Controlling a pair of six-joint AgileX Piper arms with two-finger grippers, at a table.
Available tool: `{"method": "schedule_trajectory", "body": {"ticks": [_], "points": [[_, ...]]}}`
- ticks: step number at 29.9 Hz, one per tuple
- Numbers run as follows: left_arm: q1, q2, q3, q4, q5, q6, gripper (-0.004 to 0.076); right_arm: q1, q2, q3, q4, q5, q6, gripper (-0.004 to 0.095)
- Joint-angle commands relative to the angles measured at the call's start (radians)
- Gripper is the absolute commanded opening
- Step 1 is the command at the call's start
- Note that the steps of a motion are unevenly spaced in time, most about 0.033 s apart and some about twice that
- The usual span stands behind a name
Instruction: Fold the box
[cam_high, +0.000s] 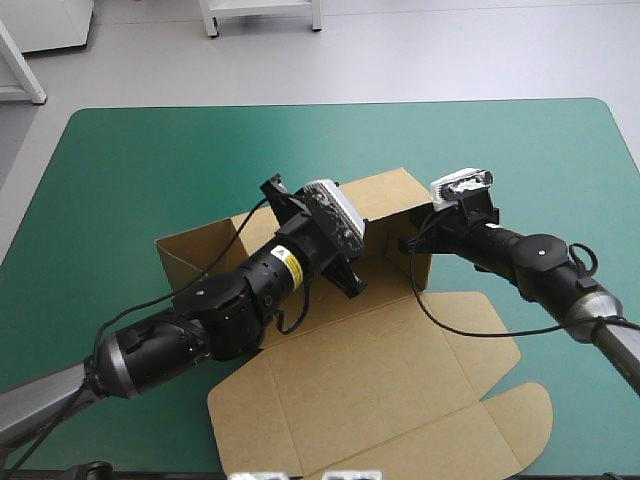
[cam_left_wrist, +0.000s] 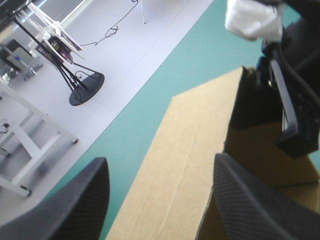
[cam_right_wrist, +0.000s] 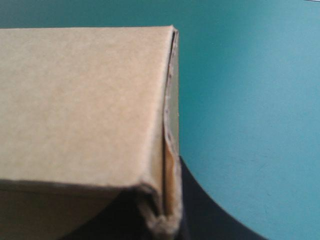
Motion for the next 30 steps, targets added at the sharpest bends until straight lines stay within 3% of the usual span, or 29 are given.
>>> {"method": "schedule_trajectory", "body": {"ticks": [1,8,12,14,18,21,24,27,30], "points": [[0.022,-0.053,-0.103,-0.144,-0.001,0.027,0.0442,-0.001,-0.033,-0.035,0.036,-0.021,0.018,-0.0017],[0.133,-0.057,-0.263,-0.422,0.102,0.138,0.0442,-0.001,-0.033,-0.035,0.027,-0.024,0.048,-0.0016],[0.342,-0.057,-0.323,-0.435,0.213,0.166,0.0442,-0.001,-0.033,-0.053,-0.055,-0.026,0.126,-0.0014],[0.468,-0.058,-0.338,-0.533,0.241,0.247,0.0442,-0.001,-0.033,-0.074,-0.16,-0.022,0.22,-0.0013],[0.755,-0.058,-0.338,-0.886,0.275,0.502,0.0442,-0.003,-0.029,-0.148,-0.489,0.03,0.539,-0.0013],[0.963,-0.058,-0.338,-1.091,0.295,0.637,0.0442,-0.003,-0.013,-0.25,-0.801,0.133,0.836,-0.0013],[1.121,-0.056,-0.338,-1.186,0.339,0.7,0.0441,-0.003,0.031,-0.391,-1.03,0.286,1.044,-0.0013],[1.199,-0.052,-0.334,-1.192,0.401,0.715,0.0441,-0.003,0.106,-0.567,-1.148,0.463,1.133,-0.0013],[1.215,-0.049,-0.302,-1.192,0.415,0.729,0.0441,-0.003,0.208,-0.734,-1.177,0.605,1.142,-0.0013]]}}
